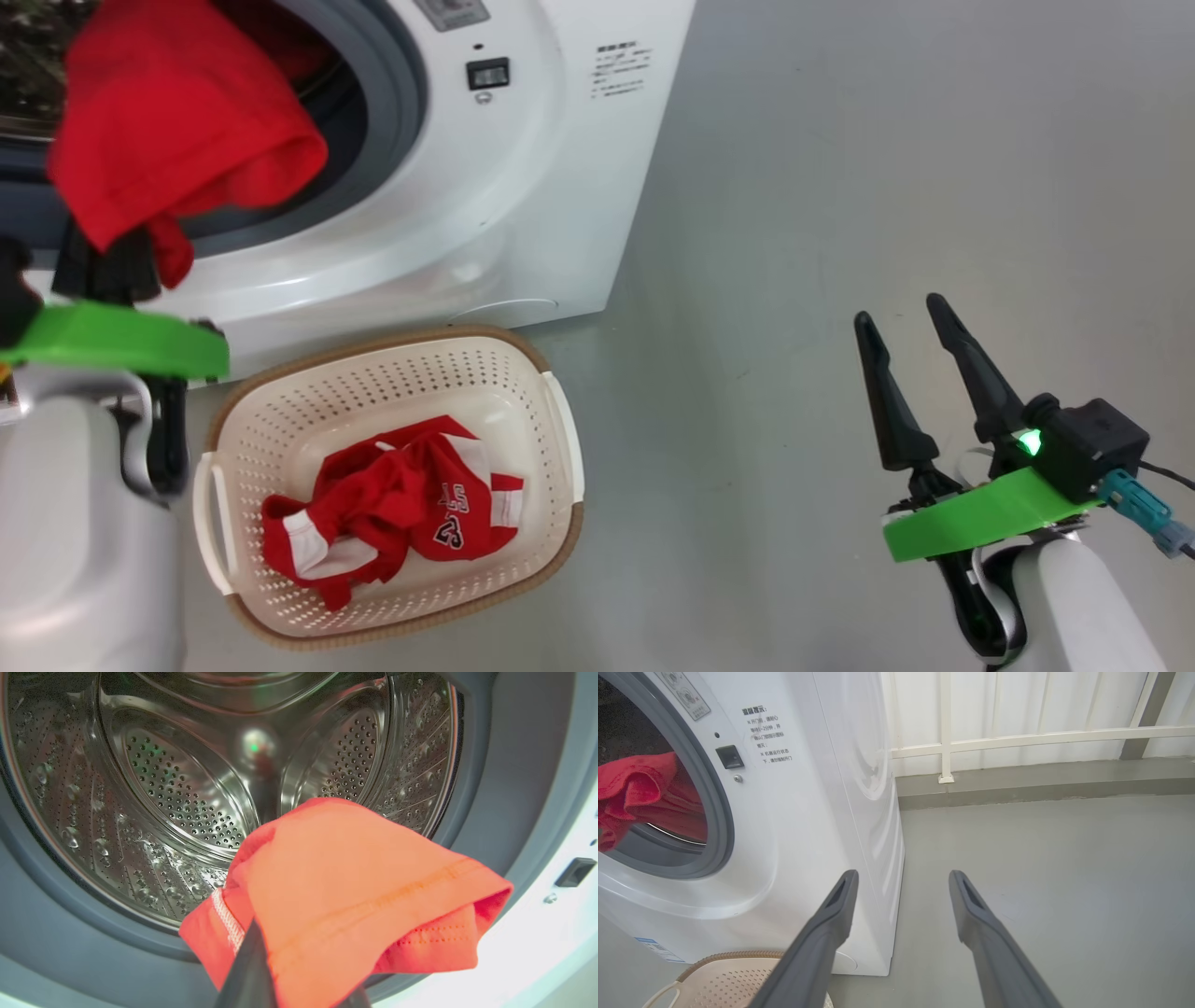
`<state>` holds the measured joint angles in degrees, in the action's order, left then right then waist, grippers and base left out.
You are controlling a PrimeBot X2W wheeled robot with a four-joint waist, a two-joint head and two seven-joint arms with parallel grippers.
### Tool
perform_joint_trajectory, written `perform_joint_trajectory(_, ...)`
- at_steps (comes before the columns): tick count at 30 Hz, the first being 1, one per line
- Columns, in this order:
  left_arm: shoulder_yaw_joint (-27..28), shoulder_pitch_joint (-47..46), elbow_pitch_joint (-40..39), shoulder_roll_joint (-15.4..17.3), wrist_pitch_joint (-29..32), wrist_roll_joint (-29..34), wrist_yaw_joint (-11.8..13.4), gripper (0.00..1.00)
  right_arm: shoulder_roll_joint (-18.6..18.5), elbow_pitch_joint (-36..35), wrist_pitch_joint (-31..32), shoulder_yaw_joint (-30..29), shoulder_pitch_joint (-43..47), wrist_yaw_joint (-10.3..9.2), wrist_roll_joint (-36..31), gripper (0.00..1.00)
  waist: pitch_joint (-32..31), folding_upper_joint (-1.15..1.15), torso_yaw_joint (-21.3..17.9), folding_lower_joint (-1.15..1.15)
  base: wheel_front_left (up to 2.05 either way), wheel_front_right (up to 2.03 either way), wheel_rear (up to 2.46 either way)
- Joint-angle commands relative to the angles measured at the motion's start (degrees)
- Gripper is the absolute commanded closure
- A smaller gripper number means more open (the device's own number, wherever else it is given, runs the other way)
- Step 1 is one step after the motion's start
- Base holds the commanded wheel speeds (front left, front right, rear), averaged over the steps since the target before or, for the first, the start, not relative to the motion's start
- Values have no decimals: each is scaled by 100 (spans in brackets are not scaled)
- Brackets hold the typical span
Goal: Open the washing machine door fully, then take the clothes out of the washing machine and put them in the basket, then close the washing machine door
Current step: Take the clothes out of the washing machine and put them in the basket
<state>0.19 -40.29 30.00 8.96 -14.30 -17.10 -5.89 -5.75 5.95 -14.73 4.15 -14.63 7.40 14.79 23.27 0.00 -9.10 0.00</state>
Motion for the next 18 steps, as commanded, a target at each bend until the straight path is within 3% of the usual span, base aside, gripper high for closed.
perform_joint_trajectory(1, 244, 184, -326, 144, -70, 89, -58, 100, -57, -157, -27, 56, 104, 9, 39, 0, -36, 0, 67, 0, 0, 0, 0)
perform_joint_trajectory(9, 628, 1205, -1444, -266, -70, 286, -147, 100, -118, -179, -27, -27, 174, 9, 15, 0, -125, 0, 277, 0, 0, 0, 0)
perform_joint_trajectory(18, 556, 2258, -2579, -464, -70, 258, -158, 100, -140, -159, -27, -12, 207, 9, 18, 0, -242, 0, 378, 0, 0, 0, 0)
